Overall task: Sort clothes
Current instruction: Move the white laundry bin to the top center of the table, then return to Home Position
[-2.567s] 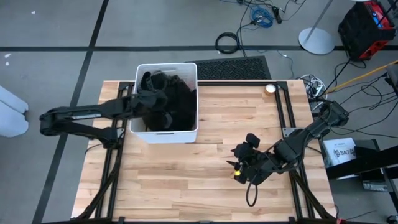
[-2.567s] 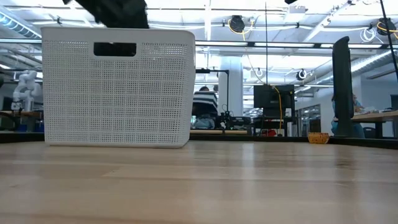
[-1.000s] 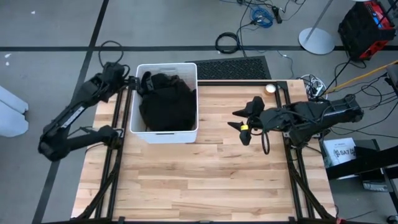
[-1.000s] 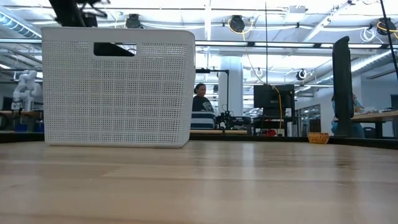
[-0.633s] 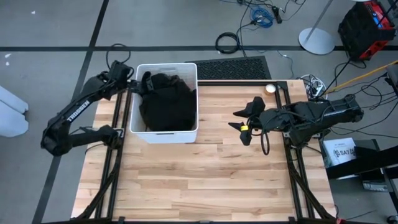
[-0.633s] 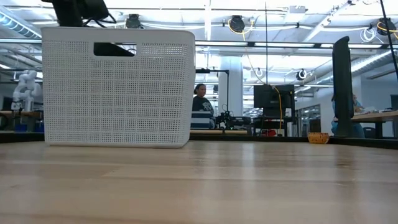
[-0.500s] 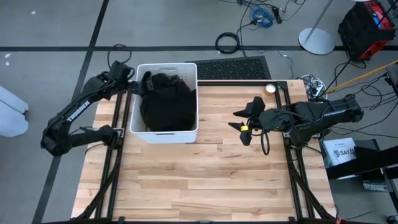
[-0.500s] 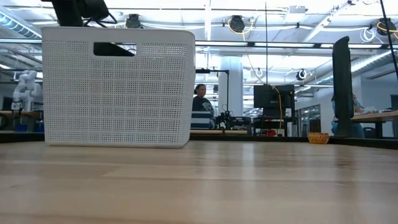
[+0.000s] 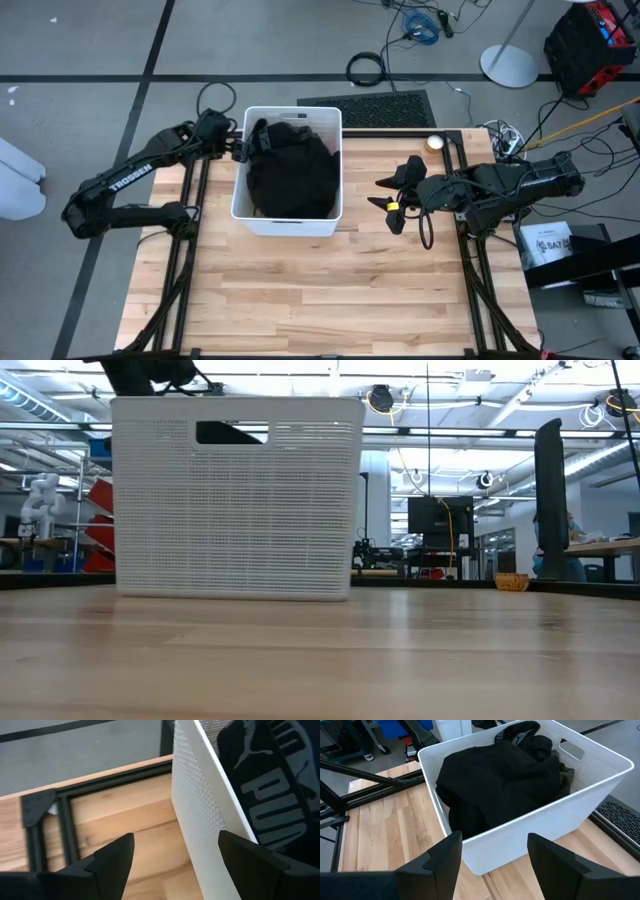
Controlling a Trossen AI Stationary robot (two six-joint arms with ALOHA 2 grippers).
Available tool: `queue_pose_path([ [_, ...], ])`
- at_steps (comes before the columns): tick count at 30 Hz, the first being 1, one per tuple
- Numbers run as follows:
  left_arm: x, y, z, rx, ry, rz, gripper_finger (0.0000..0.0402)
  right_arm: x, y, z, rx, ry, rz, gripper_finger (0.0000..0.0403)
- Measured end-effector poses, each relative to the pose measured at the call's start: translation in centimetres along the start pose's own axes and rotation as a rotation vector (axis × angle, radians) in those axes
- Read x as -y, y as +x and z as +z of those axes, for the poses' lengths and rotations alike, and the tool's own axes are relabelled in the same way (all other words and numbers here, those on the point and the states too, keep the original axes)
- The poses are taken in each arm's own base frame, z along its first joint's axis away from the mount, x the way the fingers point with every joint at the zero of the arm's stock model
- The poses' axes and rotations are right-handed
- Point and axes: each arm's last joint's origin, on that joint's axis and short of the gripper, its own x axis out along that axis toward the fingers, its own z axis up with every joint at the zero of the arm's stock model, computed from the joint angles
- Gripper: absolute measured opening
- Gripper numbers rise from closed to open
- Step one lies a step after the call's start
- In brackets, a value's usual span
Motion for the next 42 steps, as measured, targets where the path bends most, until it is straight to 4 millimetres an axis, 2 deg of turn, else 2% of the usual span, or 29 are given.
queue_pose_path([
  [12, 5.4, 2.5, -1.2, -0.066, 0.101, -0.097, 0.0299, 0.1, 0.0, -0.3, -0.026, 0.014, -0.014, 0.0212],
  [18, 7.2, 2.1, -2.5, -0.066, 0.165, -0.123, 0.0299, 0.3, 0.0, -0.6, -0.055, 0.016, -0.031, 0.0212],
  [30, 7.4, -0.6, -3.5, 0.003, 0.253, -0.183, 0.0299, 0.7, -0.5, -0.7, -0.069, 0.029, -0.039, 0.0212],
  [37, 6.7, -4.4, -3.6, 0.154, 0.328, -0.369, 0.0299, 1.7, -2.9, -0.2, -0.015, 0.023, 0.031, 0.0212],
  [42, 5.8, -7.4, -4.3, 0.271, 0.373, -0.511, 0.0299, 2.2, -4.5, -1.1, -0.081, -0.011, 0.056, 0.0212],
])
